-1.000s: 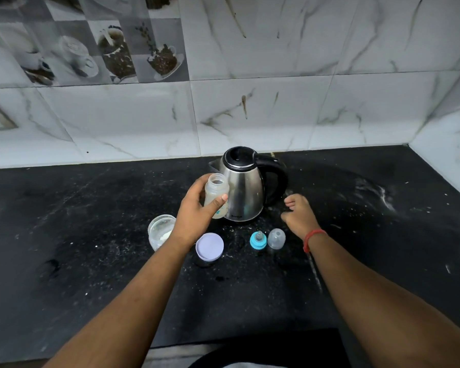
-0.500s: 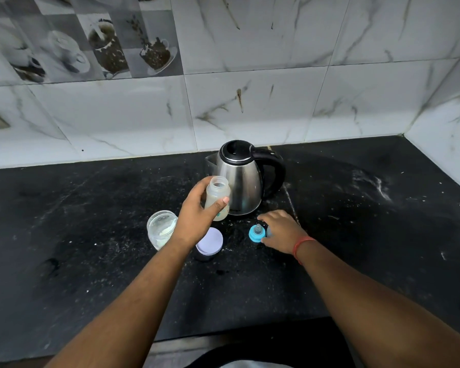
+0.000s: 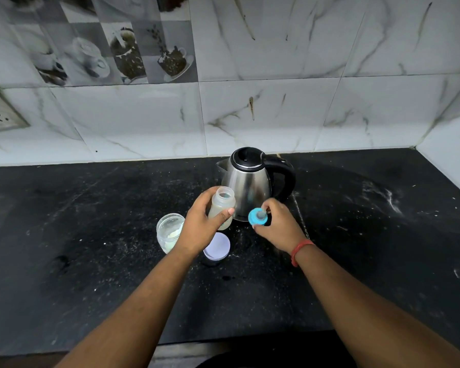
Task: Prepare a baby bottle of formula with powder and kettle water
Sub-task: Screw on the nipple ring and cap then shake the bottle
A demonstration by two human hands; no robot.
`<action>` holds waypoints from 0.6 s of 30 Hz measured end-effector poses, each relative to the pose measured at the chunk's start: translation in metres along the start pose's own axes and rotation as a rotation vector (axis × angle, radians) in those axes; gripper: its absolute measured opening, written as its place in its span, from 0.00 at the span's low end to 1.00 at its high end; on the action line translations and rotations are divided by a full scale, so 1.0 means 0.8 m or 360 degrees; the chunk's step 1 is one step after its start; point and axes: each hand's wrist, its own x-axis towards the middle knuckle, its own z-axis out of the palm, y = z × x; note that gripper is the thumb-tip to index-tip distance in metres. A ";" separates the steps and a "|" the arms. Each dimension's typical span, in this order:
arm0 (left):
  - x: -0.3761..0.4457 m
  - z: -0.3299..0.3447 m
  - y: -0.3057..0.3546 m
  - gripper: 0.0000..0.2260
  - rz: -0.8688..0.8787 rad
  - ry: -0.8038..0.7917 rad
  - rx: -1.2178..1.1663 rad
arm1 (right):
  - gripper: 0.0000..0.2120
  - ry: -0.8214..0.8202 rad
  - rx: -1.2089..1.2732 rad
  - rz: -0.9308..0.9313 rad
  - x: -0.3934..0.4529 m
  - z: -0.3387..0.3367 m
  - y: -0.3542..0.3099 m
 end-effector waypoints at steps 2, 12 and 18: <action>0.000 0.000 -0.002 0.22 0.0008 0.0015 0.0011 | 0.16 0.0100 0.0317 0.0071 0.005 -0.016 -0.036; 0.003 0.000 0.003 0.21 0.0013 0.0004 0.0090 | 0.22 -0.0290 0.0000 -0.0319 0.042 -0.074 -0.147; 0.006 -0.003 0.005 0.22 0.0082 0.0016 0.0147 | 0.23 -0.0422 -0.0227 -0.0374 0.044 -0.066 -0.159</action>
